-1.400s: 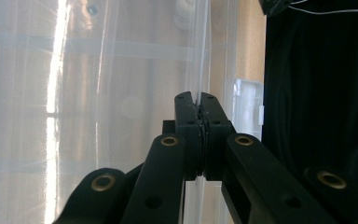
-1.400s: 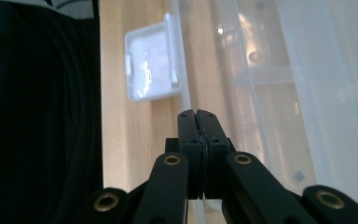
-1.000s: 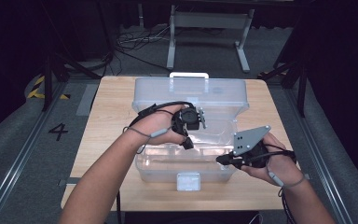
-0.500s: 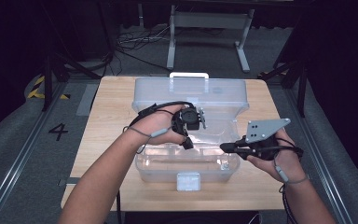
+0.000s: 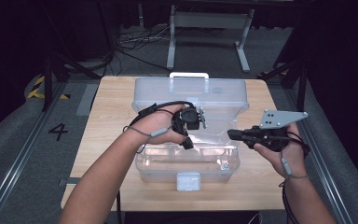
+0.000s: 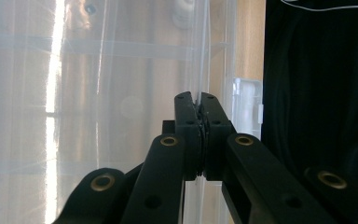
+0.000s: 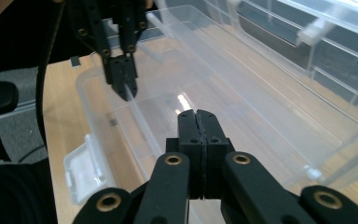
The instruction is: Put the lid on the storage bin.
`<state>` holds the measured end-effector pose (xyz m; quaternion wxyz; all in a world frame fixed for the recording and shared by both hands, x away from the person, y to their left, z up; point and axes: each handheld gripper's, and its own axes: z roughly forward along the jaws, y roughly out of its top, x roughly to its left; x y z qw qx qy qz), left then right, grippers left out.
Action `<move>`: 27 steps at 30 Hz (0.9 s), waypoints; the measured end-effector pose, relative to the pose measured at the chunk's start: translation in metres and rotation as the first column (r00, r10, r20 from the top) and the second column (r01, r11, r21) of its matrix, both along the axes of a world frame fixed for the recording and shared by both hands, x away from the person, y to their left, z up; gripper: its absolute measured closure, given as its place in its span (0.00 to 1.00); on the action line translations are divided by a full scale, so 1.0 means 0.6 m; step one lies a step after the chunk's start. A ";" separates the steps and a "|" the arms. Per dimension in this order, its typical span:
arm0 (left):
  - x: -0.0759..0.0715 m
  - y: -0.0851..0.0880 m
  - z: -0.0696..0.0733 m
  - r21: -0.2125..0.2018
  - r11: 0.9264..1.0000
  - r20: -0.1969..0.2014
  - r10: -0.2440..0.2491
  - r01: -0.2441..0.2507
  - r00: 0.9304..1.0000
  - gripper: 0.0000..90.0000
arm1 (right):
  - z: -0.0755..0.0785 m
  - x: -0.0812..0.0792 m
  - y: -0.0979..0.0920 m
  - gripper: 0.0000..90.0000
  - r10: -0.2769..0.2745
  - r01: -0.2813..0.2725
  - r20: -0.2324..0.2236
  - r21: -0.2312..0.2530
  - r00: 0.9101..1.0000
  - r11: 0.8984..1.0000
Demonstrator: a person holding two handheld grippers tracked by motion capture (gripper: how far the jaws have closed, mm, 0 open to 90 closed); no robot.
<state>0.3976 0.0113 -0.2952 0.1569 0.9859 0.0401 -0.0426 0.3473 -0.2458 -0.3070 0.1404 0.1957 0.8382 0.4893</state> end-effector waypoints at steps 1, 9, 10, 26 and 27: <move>0.000 0.000 0.000 0.002 1.000 0.001 -0.002 0.002 1.000 0.98 | -0.003 0.006 -0.005 1.00 -0.023 0.023 -0.009 0.033 1.000 0.999; -0.001 0.001 0.000 0.007 1.000 0.000 -0.005 0.005 1.000 0.98 | -0.013 0.023 -0.021 1.00 -0.079 0.081 -0.025 0.106 0.997 0.991; -0.001 0.001 0.000 0.007 1.000 0.001 -0.005 0.005 1.000 0.98 | -0.014 0.025 -0.023 1.00 -0.086 0.088 -0.022 0.116 0.996 0.989; -0.014 0.007 0.000 -0.010 1.000 0.030 0.005 -0.004 1.000 0.97 | -0.015 0.041 -0.054 1.00 -0.180 0.180 -0.021 0.249 0.983 0.952; -0.016 0.009 0.003 -0.019 1.000 0.030 0.006 -0.005 1.000 0.96 | -0.015 0.042 -0.056 1.00 -0.186 0.186 -0.023 0.254 0.982 0.949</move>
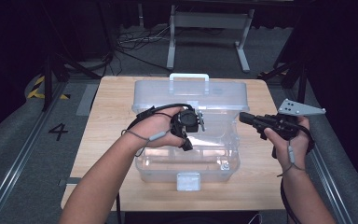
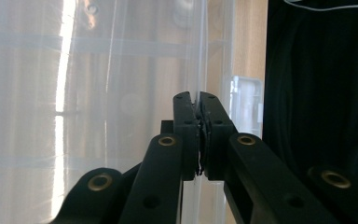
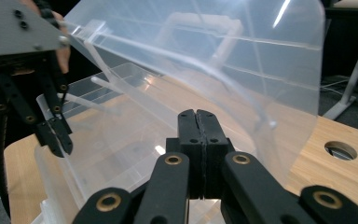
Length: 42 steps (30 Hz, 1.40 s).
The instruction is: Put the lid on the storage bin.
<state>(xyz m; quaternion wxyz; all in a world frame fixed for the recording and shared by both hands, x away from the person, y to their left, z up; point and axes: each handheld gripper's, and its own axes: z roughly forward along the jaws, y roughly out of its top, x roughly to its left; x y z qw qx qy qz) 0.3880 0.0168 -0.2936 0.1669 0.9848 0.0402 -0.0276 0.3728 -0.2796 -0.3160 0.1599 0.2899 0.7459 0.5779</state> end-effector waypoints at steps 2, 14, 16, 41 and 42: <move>-0.002 0.010 0.010 -0.042 0.999 0.001 0.008 -0.008 1.000 0.96 | 0.000 0.001 -0.003 1.00 -0.005 0.005 -0.006 -0.002 1.000 1.000; -0.011 0.068 0.036 -0.195 0.979 0.008 0.052 -0.050 0.999 0.97 | 0.000 0.001 -0.005 1.00 -0.015 0.015 -0.008 -0.007 1.000 1.000; -0.012 0.078 0.038 -0.216 0.974 0.008 0.065 -0.062 0.998 0.97 | 0.000 0.000 -0.005 1.00 -0.014 0.013 -0.010 -0.010 1.000 1.000; -0.034 0.185 0.032 -0.397 0.879 0.038 0.304 -0.265 0.952 0.99 | 0.000 -0.004 -0.005 1.00 -0.013 0.013 -0.016 -0.018 1.000 1.000; -0.036 0.189 0.031 -0.406 0.873 0.036 0.312 -0.272 0.949 0.99 | 0.000 -0.004 -0.005 1.00 -0.012 0.012 -0.016 -0.018 1.000 1.000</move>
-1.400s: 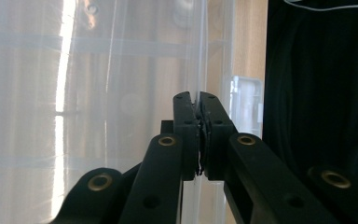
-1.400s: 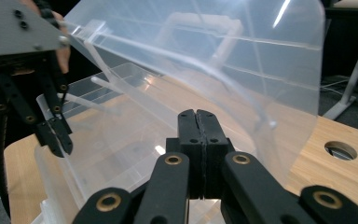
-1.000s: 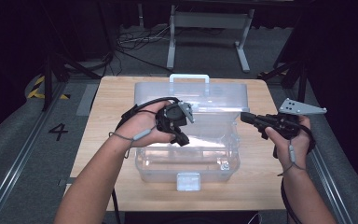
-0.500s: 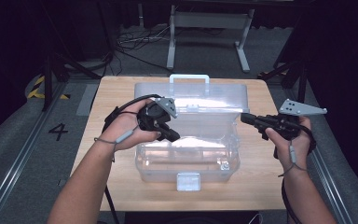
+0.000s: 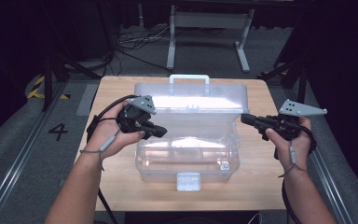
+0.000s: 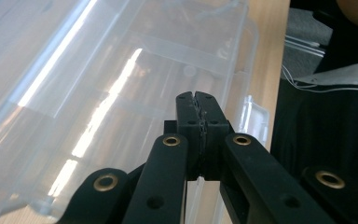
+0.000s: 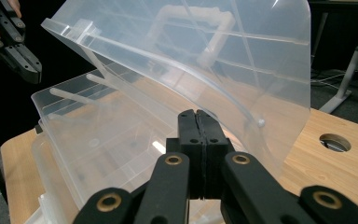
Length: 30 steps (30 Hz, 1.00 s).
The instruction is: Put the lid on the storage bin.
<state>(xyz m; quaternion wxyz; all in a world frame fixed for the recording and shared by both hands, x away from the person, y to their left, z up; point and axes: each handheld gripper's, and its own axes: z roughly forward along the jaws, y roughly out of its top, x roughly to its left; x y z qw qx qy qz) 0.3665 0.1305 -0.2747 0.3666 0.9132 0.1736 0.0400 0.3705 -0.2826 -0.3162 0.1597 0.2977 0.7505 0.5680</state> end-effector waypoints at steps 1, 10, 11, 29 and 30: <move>-0.002 0.005 -0.001 -0.008 1.000 0.006 0.012 -0.012 1.000 0.99 | 0.000 0.000 0.000 1.00 0.001 -0.001 -0.001 0.001 1.000 1.000; -0.015 0.042 -0.008 -0.078 0.991 0.023 0.108 -0.105 0.994 0.99 | 0.000 -0.001 0.000 1.00 0.006 -0.006 -0.003 -0.006 1.000 1.000; -0.017 0.047 -0.011 -0.101 0.987 0.023 0.128 -0.125 0.992 0.99 | 0.000 -0.002 0.000 1.00 0.005 -0.006 -0.004 -0.011 1.000 1.000; -0.021 0.085 -0.042 -0.250 0.938 0.036 0.255 -0.238 0.966 0.99 | -0.003 -0.017 -0.003 1.00 0.012 -0.012 -0.010 -0.041 1.000 0.999; -0.022 0.086 -0.046 -0.257 0.935 0.035 0.260 -0.243 0.965 0.99 | -0.004 -0.018 -0.002 1.00 0.013 -0.013 -0.010 -0.044 1.000 0.999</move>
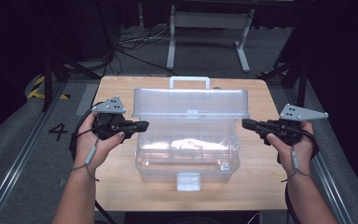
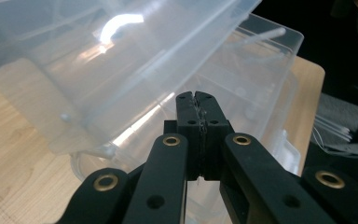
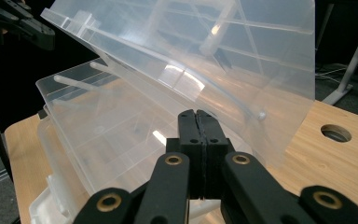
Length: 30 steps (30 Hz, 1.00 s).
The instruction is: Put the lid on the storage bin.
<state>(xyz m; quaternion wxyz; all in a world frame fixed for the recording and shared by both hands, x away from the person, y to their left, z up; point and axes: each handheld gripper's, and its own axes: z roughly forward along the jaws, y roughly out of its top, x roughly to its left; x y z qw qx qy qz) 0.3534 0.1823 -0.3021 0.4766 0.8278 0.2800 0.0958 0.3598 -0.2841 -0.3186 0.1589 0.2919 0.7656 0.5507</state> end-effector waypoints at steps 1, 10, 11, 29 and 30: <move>0.000 0.000 0.000 0.000 1.000 0.000 0.000 0.000 1.000 0.99 | -0.001 0.000 0.000 1.00 0.002 -0.002 -0.001 -0.001 1.000 1.000; -0.001 0.011 -0.023 -0.094 0.991 0.013 0.097 -0.095 0.995 0.99 | -0.002 -0.002 0.004 1.00 0.004 -0.004 -0.007 -0.010 1.000 1.000; -0.002 0.012 -0.024 -0.103 0.989 0.019 0.105 -0.103 0.994 0.99 | -0.002 -0.002 0.004 1.00 0.006 -0.006 -0.005 -0.012 1.000 1.000; -0.013 0.014 -0.032 -0.101 0.988 0.009 0.122 -0.121 0.992 0.99 | 0.001 -0.008 0.002 1.00 0.037 -0.037 -0.033 -0.017 0.999 0.999; -0.014 0.015 -0.033 -0.103 0.987 0.012 0.125 -0.123 0.992 0.99 | 0.001 -0.009 0.003 1.00 0.040 -0.040 -0.040 -0.019 0.998 0.999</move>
